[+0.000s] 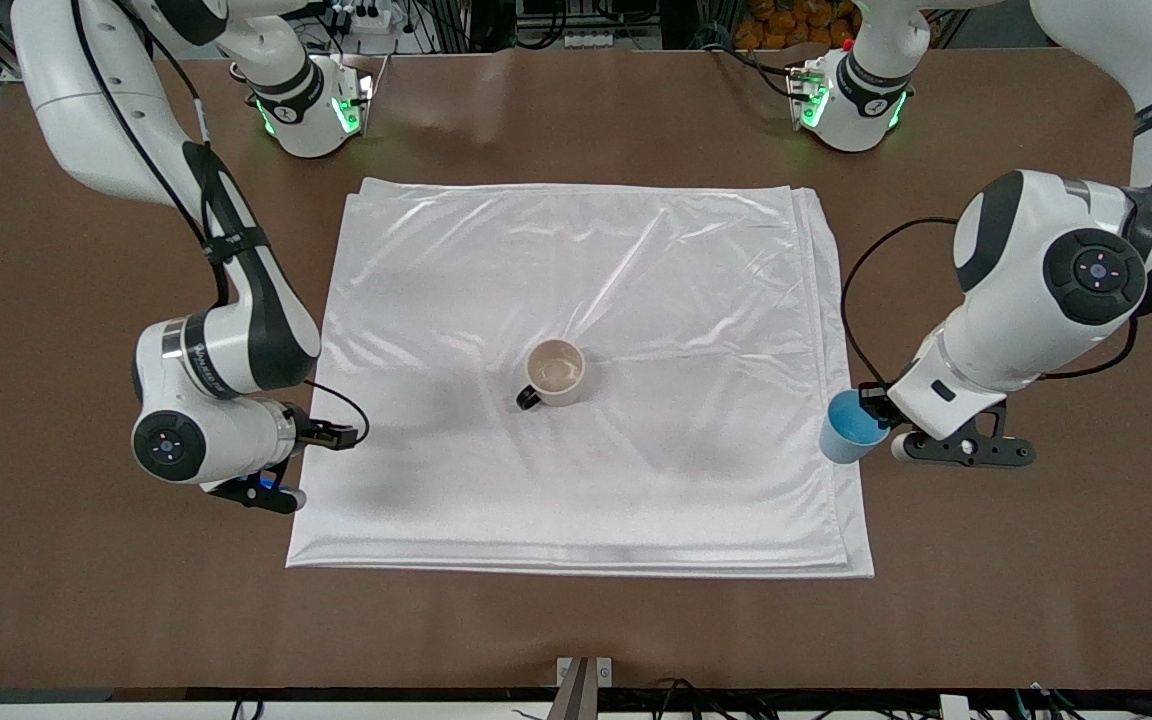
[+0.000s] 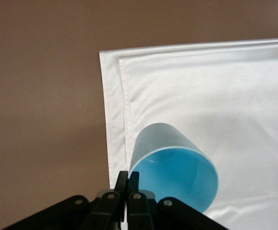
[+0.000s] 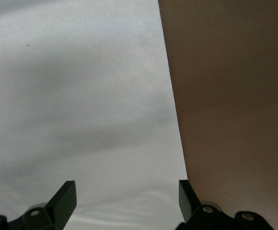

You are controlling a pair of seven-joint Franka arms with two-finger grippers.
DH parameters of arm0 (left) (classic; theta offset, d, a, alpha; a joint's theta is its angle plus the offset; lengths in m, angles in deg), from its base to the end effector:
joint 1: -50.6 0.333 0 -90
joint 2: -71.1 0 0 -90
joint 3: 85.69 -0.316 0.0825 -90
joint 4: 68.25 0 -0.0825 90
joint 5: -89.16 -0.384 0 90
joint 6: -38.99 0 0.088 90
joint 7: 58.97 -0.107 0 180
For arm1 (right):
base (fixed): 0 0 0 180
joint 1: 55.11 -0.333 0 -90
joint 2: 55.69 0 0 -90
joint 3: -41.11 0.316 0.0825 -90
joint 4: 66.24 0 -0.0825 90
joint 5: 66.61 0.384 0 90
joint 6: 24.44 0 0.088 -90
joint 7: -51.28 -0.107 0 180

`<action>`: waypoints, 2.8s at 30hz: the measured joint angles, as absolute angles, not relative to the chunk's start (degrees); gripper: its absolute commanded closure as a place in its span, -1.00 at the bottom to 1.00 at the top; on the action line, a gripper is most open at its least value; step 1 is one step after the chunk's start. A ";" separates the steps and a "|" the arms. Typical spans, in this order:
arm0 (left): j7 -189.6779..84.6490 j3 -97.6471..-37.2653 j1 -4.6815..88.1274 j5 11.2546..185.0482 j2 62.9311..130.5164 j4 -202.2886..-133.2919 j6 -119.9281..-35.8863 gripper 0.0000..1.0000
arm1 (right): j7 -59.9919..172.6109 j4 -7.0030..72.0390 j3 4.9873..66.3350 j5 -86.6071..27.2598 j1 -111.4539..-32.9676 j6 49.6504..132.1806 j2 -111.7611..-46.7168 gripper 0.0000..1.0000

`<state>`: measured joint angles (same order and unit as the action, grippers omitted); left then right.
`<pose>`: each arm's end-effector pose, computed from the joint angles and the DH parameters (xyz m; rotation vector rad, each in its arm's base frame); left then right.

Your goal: Place blue cup into white mug on cloth

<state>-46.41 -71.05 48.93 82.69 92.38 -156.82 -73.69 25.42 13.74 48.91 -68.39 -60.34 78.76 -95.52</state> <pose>0.6536 -0.1608 0.4488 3.1354 -0.1353 0.0998 0.6803 0.1373 0.2790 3.0529 -0.3547 -0.4458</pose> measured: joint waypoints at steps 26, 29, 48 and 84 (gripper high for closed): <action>-24.35 -58.57 47.70 82.69 91.97 -156.02 -71.03 1.00 | 43.13 20.44 49.58 -66.39 -54.31 76.68 -79.48 -1.00; -22.40 -58.26 46.31 82.69 92.01 -156.02 -70.96 1.00 | 43.21 20.20 49.59 -66.38 -54.31 76.49 -76.57 -1.00; -9.57 -58.13 36.20 82.69 95.14 -156.13 -72.65 1.00 | 43.69 20.83 48.68 -66.38 -52.50 69.88 -62.37 -1.00; -0.41 -65.15 22.23 82.08 105.53 -155.75 -86.95 1.00 | 43.82 21.32 44.87 -66.38 -54.04 70.72 -58.74 -1.00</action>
<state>-0.41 -65.15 22.23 82.08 105.53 -155.75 -86.95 43.82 21.32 44.87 -66.38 -54.04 70.72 -58.74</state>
